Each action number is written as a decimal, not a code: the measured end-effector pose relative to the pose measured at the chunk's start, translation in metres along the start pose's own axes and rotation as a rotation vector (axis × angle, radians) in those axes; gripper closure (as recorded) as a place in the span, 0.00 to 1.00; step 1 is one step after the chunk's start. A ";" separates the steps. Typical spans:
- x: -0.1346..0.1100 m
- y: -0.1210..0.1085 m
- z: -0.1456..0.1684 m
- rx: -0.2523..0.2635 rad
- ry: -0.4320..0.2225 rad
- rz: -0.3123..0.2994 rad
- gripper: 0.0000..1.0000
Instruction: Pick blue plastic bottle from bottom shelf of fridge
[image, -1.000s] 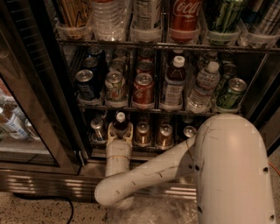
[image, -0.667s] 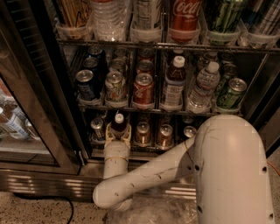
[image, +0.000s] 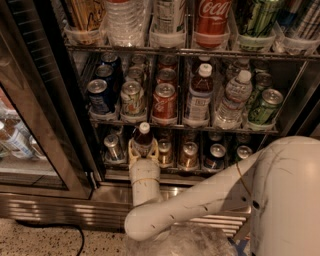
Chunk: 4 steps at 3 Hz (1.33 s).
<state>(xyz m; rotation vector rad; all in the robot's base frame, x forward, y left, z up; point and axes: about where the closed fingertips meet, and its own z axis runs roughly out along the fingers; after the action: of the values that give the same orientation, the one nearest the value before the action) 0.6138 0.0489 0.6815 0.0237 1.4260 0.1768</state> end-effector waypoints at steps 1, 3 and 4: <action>-0.014 -0.012 -0.008 -0.085 0.005 -0.005 1.00; -0.032 -0.025 -0.033 -0.238 0.040 0.033 1.00; -0.036 -0.027 -0.040 -0.279 0.052 0.039 1.00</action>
Offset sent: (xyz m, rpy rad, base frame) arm -0.0372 -0.0399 0.0251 0.0003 0.0066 0.2516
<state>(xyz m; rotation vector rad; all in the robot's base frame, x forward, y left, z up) 0.5723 0.0139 0.7081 -0.1835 1.4423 0.4098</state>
